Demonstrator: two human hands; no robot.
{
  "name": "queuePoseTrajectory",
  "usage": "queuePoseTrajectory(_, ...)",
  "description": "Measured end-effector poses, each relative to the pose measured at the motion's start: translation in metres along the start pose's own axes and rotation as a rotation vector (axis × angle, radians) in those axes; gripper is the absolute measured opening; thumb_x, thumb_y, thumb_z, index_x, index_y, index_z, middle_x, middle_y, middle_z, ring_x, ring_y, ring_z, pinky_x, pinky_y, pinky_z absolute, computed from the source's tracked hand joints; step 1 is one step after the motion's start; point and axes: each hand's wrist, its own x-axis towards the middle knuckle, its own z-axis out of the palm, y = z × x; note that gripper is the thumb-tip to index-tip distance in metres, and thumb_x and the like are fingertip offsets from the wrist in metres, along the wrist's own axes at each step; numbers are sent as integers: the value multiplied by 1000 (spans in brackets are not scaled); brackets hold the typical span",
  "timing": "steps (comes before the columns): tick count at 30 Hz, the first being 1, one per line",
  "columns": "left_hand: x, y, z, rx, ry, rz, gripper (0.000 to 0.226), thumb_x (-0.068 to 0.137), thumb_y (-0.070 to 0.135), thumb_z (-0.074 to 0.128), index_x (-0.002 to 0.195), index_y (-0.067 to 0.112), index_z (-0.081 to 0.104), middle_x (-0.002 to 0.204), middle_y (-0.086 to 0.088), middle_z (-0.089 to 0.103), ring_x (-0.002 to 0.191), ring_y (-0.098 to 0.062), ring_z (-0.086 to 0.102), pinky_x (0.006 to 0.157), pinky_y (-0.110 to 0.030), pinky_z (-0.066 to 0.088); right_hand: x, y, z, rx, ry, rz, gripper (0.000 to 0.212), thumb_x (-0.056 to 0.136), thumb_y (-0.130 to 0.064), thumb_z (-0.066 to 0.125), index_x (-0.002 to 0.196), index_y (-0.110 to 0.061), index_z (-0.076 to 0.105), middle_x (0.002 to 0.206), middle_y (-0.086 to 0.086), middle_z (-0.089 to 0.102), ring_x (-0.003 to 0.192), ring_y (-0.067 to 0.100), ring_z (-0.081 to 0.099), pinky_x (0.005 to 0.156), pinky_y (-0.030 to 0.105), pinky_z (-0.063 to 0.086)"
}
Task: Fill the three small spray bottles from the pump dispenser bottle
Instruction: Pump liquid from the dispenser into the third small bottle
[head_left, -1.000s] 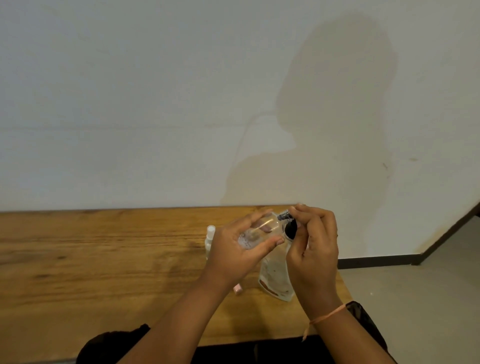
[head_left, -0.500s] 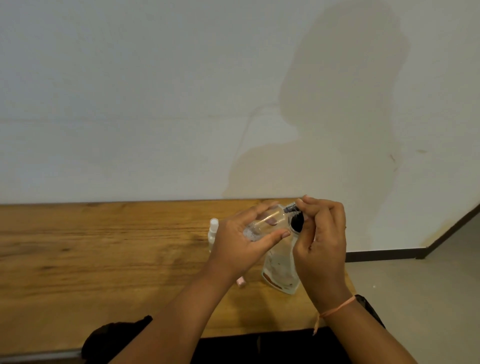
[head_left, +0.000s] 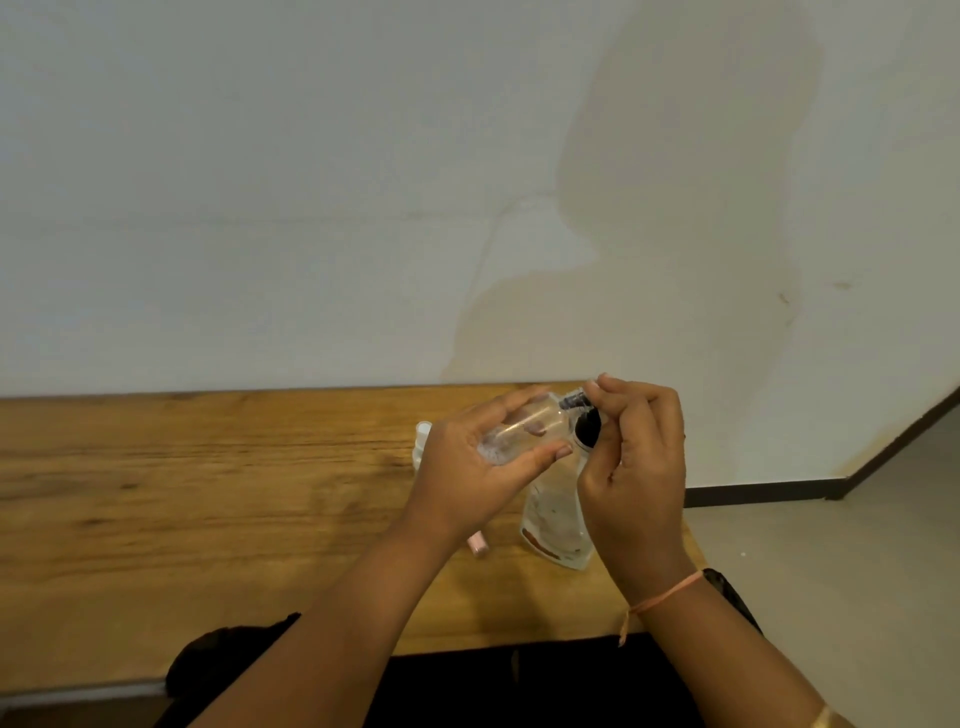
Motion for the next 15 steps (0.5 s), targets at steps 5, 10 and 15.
queuePoseTrajectory(5, -1, 2, 2, 11, 33, 37, 47, 67, 29, 77, 111, 32, 61, 88, 16, 68, 88, 5, 64, 76, -7, 46, 1, -6, -1, 57, 33, 27, 29, 87, -1, 38, 100, 2, 63, 105, 7, 50, 105, 12, 52, 94, 10, 42)
queuePoseTrajectory(10, 0, 4, 0, 8, 44, 109, 50, 68, 30, 74, 115, 23, 60, 94, 14, 66, 93, 8, 62, 76, -3, 45, 7, -13, -2, 93, 48, 27, 31, 86, -3, 38, 101, 0, 65, 106, 3, 49, 104, 13, 54, 92, 13, 45)
queuePoseTrajectory(15, 1, 1, 2, 14, 37, 63, 49, 67, 34, 74, 114, 26, 61, 93, 17, 66, 89, 7, 63, 76, -5, 44, 5, -5, -4, 41, 4, 4, 31, 88, -5, 38, 103, 2, 64, 105, 7, 52, 104, 18, 55, 93, 14, 45)
